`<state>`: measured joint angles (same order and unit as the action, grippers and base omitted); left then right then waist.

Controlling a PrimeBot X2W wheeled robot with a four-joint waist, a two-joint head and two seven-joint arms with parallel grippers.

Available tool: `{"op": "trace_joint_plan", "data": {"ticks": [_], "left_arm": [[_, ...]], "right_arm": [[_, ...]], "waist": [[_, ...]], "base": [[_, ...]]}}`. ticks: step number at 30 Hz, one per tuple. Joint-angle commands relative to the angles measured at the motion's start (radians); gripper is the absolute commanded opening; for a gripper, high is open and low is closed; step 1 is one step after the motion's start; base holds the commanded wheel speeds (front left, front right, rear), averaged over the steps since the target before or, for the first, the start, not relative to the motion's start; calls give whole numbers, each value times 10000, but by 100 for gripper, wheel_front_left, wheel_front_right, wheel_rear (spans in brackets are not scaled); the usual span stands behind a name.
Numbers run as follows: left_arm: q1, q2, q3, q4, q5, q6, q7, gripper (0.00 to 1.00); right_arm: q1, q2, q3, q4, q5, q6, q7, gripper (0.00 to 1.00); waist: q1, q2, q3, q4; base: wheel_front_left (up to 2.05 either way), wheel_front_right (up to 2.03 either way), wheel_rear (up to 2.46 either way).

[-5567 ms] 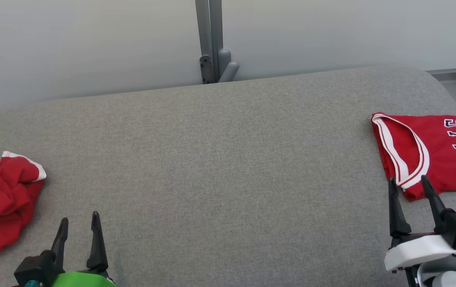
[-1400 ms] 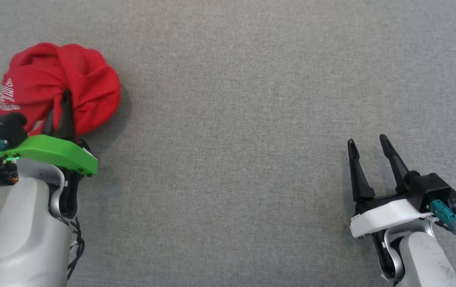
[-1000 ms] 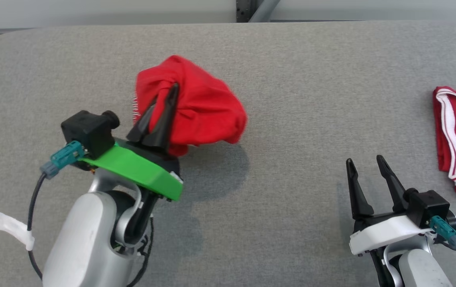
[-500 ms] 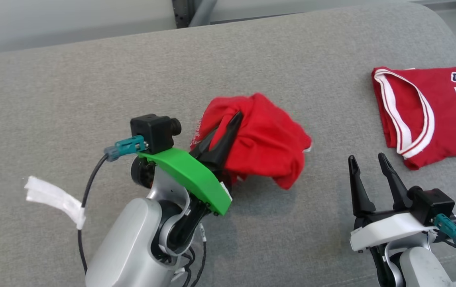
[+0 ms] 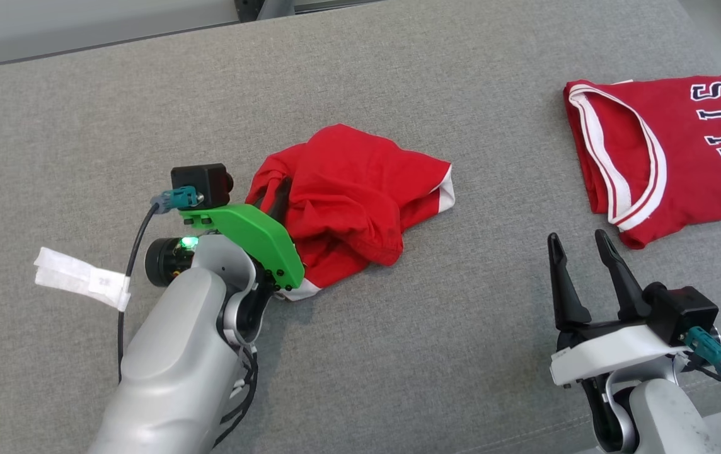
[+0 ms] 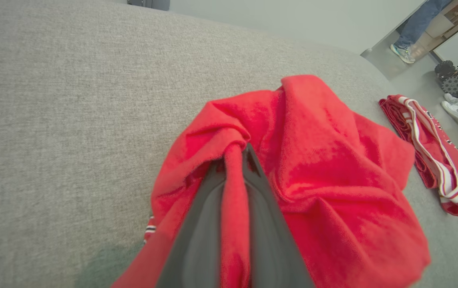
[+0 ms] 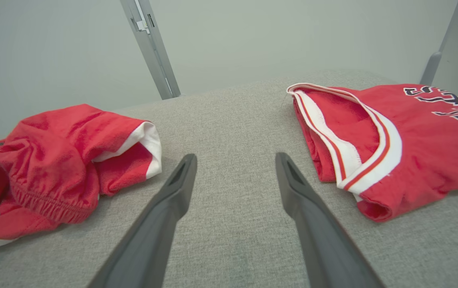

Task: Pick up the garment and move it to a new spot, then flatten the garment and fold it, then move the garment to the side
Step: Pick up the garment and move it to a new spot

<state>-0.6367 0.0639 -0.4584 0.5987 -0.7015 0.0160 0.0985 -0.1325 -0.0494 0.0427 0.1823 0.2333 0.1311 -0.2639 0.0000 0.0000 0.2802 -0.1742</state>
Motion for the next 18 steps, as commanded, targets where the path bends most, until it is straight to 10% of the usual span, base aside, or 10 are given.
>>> {"op": "trace_joint_plan", "data": {"ticks": [1, 4, 7, 8, 18], "left_arm": [[-219, 19, -68, 510, 20, -184, -211, 0], [-395, -14, -210, 1081, 97, -316, -493, 4], [-478, -38, -420, 1377, 204, -449, -763, 91], [-485, -41, -479, 1408, 253, -495, -867, 100], [459, 534, -937, 366, 997, -457, -2153, 100]], "right_arm": [[-78, -24, -45, 16, -3, -8, 0, 100], [6, -26, -92, 42, -45, -8, 0, 100], [78, -26, -144, 73, -61, -8, 1, 100], [97, -26, -157, 82, -71, -8, 1, 100], [458, -25, -393, 58, -187, -8, 1, 100]], "waist": [[0, 0, 0, 2], [0, 0, -49, 44], [0, 0, -164, 111], [0, 0, -210, 137], [0, 0, -912, 338]], "base": [[0, 0, 0], [0, 0, 0], [0, 0, 0], [0, 0, 0], [0, 0, 0]]}}
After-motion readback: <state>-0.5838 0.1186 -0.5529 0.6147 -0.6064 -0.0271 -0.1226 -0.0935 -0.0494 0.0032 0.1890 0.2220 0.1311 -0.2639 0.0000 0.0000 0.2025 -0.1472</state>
